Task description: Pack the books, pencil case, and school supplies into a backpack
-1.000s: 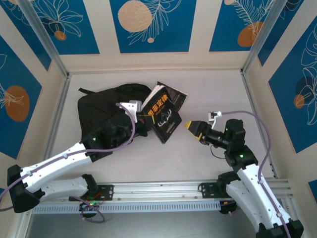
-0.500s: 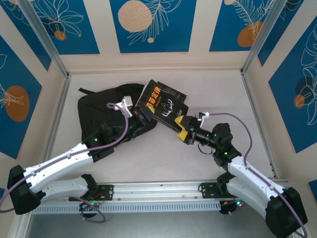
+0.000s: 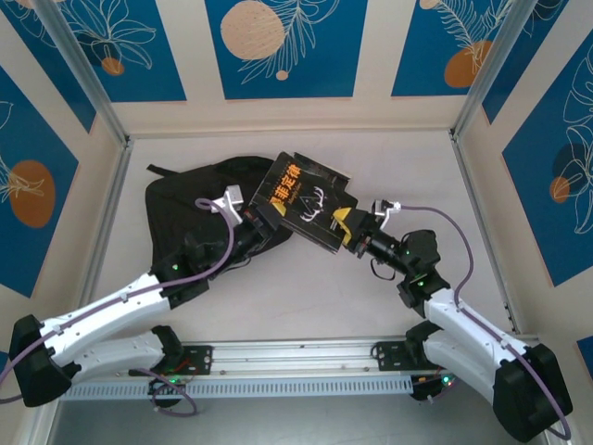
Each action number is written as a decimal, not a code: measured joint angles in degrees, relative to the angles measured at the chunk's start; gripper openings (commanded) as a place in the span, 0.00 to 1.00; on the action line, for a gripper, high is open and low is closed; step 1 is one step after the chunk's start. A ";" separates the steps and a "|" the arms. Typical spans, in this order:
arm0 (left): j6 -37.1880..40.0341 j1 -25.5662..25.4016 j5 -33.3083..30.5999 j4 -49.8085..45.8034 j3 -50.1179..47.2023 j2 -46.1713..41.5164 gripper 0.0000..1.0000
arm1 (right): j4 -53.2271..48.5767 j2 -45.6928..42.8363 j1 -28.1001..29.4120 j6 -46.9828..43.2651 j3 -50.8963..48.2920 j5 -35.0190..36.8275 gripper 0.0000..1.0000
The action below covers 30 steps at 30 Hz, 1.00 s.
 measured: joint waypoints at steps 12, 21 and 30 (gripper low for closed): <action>-3.50 0.31 -0.33 1.29 -1.55 -0.68 0.00 | 0.68 4.11 0.48 -3.87 2.86 -0.22 0.34; -4.35 0.90 -0.90 -0.55 -2.03 -1.05 0.52 | 0.70 4.61 0.85 -5.11 3.72 0.63 0.00; 6.23 10.19 5.40 -9.64 -2.08 -4.31 0.93 | -5.35 -1.31 -0.96 -9.22 3.76 -2.64 0.00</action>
